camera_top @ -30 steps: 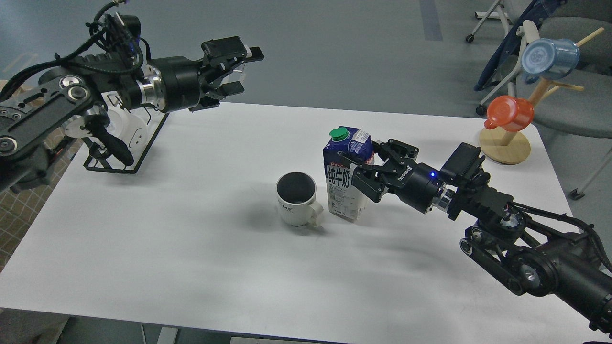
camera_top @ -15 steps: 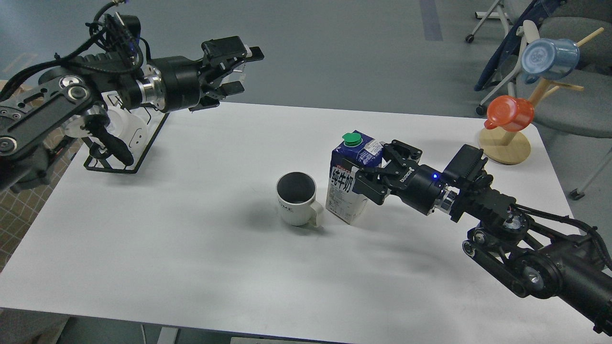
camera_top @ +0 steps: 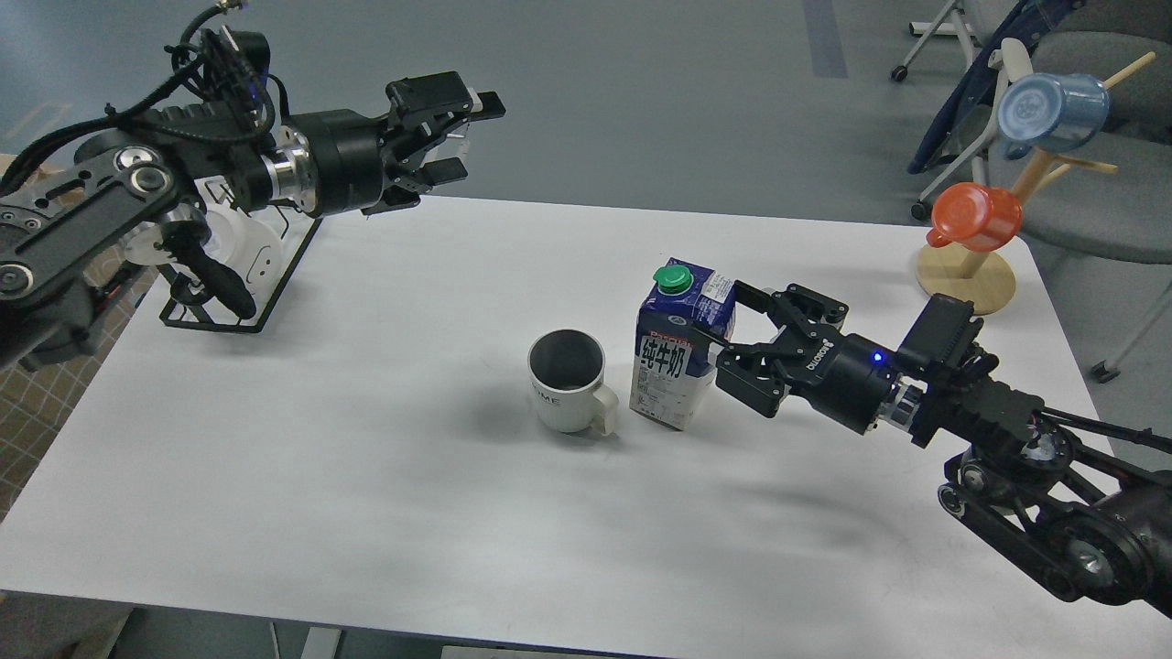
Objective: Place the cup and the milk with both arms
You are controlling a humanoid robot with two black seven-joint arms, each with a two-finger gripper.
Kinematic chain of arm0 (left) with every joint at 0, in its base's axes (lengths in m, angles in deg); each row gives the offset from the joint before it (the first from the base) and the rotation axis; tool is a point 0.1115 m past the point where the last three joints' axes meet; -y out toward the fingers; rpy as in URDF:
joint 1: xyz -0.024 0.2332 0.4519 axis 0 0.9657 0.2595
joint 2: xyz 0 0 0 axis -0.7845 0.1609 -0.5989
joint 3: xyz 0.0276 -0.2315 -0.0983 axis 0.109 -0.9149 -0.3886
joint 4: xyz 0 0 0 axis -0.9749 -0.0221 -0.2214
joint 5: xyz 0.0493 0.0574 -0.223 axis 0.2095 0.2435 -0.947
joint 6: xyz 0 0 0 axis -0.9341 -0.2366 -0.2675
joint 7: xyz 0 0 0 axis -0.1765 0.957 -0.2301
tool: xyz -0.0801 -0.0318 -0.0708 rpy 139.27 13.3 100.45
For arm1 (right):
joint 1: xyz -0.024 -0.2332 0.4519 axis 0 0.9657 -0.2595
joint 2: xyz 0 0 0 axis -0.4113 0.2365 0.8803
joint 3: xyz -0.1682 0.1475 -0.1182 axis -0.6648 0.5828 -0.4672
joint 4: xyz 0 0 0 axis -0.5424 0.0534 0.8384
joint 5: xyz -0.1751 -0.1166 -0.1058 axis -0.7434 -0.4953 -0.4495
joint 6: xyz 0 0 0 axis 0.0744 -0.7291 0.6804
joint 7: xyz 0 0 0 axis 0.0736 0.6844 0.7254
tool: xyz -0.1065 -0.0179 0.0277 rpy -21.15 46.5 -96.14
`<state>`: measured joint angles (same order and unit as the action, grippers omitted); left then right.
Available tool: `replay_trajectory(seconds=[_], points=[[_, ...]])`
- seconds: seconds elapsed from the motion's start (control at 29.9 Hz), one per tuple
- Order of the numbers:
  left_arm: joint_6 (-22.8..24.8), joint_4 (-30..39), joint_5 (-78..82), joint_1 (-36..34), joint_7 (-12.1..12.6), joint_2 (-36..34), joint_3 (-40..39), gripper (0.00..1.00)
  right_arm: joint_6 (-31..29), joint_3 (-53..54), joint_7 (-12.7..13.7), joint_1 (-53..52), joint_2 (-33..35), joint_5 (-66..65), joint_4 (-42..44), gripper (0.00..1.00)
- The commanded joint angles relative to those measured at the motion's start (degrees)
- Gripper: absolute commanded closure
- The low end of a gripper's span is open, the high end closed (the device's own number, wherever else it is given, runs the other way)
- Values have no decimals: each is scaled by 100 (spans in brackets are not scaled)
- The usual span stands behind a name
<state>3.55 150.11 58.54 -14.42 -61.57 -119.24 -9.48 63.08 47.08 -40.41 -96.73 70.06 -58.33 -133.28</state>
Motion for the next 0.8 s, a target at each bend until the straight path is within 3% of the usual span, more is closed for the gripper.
replay_trajectory(seconds=[0.0, 0.33, 0.53, 0.73, 0.77], points=[[0, 0, 6, 1, 4, -1, 0, 1, 0, 18, 0, 157, 386, 17, -377, 20], [0, 9, -11, 45, 4, -53, -9, 1, 26, 123, 0, 456, 1195, 70, -1257, 20], [0, 0, -29, 45, 4, -106, -176, 1, -105, 597, 0, 351, 1862, 1271, -1671, 17], [0, -149, -90, 45, 4, -45, -396, 1, -1264, 1292, 0, -518, 2171, 3065, -1329, 10], [0, -158, -108, 45, -31, -45, -439, 1, -1509, 1423, 0, -798, 2180, 3459, -1102, 5]])
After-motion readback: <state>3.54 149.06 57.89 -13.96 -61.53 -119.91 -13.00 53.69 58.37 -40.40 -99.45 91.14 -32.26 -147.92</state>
